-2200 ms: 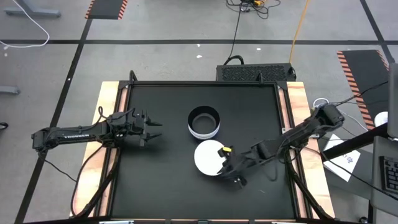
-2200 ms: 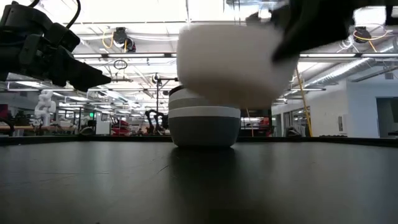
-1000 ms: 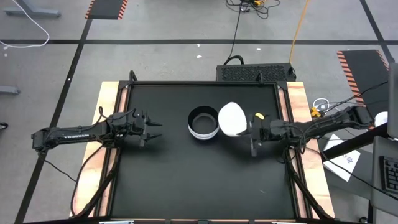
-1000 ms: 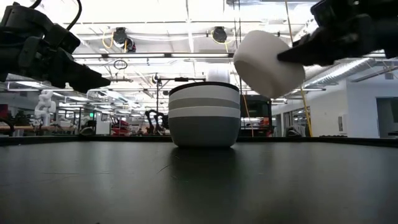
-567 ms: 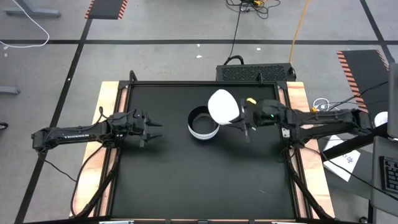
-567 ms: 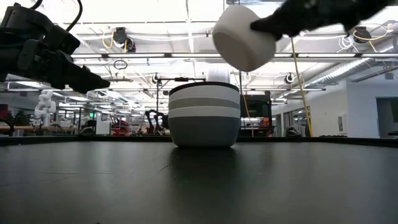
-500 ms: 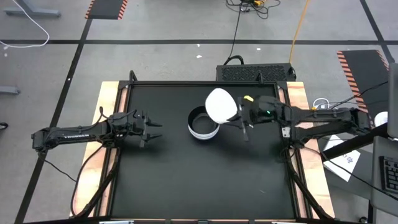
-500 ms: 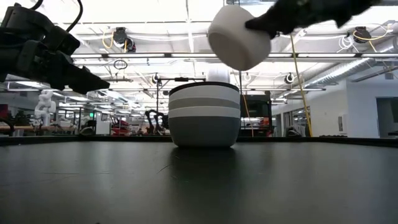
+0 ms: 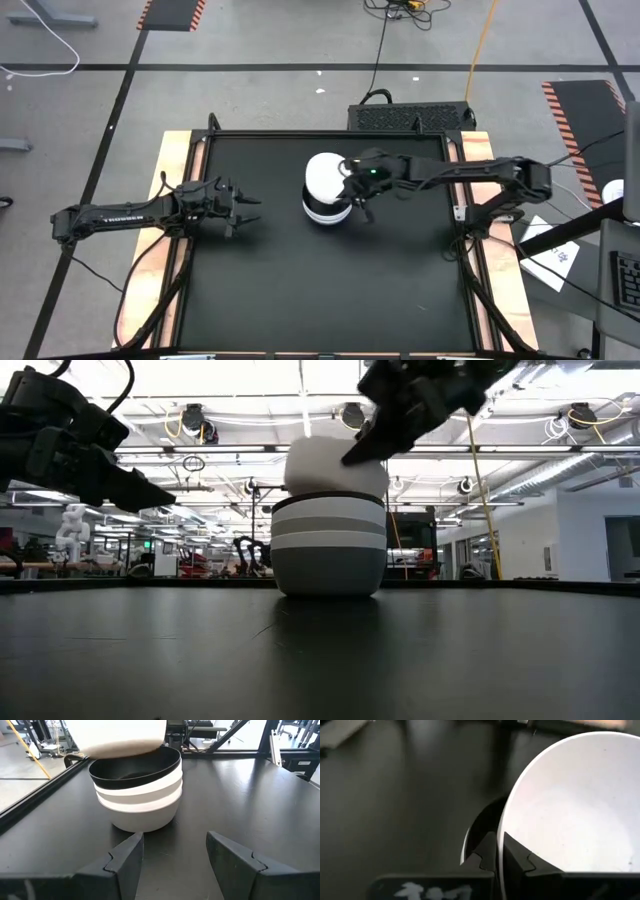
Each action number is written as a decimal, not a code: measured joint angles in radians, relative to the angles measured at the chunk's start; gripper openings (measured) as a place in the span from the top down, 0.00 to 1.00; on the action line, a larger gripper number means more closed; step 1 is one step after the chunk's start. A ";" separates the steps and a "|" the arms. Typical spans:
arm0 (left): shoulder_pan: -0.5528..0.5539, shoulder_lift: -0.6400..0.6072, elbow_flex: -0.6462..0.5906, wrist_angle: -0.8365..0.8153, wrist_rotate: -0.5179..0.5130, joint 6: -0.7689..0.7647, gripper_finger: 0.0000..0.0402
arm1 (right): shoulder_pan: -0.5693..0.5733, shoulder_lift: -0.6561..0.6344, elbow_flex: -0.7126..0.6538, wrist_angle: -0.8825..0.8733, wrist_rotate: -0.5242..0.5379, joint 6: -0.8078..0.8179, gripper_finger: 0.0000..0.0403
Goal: Nest bowls inside each other
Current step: Stack the white bowl on top of the black bowl, then return to Home Position
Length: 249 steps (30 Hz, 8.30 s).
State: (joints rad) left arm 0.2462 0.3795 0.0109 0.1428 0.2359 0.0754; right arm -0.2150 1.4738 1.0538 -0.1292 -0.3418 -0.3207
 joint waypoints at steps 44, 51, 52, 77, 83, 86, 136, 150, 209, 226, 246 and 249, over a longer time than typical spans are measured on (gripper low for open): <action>0.000 0.000 0.000 -0.021 0.000 -0.010 0.46 | 0.087 0.154 0.190 -0.338 0.132 0.074 1.00; 0.000 0.000 0.000 -0.022 0.000 -0.014 0.46 | 0.087 0.153 0.190 -0.319 0.132 0.092 0.95; 0.000 0.000 0.000 -0.023 0.000 -0.014 0.46 | 0.087 0.153 0.190 -0.319 0.132 0.093 0.94; 0.000 0.000 0.000 -0.041 0.001 -0.017 0.46 | 0.062 0.046 0.190 -0.192 0.147 0.093 0.54; 0.000 0.000 0.000 -0.024 0.001 -0.015 0.46 | -0.009 0.070 0.166 -0.127 0.158 0.057 0.55; 0.000 0.000 0.000 -0.017 0.002 -0.017 0.46 | -0.029 0.054 0.095 -0.030 0.155 0.065 0.56; 0.000 0.000 0.000 0.034 0.003 -0.040 0.46 | -0.040 -0.134 -0.501 0.640 0.104 0.292 0.58; 0.000 0.000 0.000 0.035 0.003 -0.044 0.46 | -0.040 -0.133 -0.512 0.646 0.104 0.305 0.58; 0.000 -0.157 0.000 -0.031 -0.106 0.008 0.46 | 0.014 -1.062 -1.012 0.426 0.233 0.477 0.68; 0.000 -0.157 0.000 -0.124 -0.175 0.054 0.46 | 0.014 -1.076 -1.036 0.276 0.351 0.404 0.68; 0.000 -0.157 0.000 -0.074 0.050 0.055 0.46 | 0.094 -1.000 -1.039 0.375 0.158 0.356 0.68; 0.000 -0.157 0.000 -0.073 0.046 0.052 0.46 | 0.149 -0.973 -1.039 0.417 0.211 0.385 0.68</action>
State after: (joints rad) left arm 0.2462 0.2222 0.0109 0.0700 0.2819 0.1274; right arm -0.0661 0.5010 0.0151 0.2875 -0.1306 0.0646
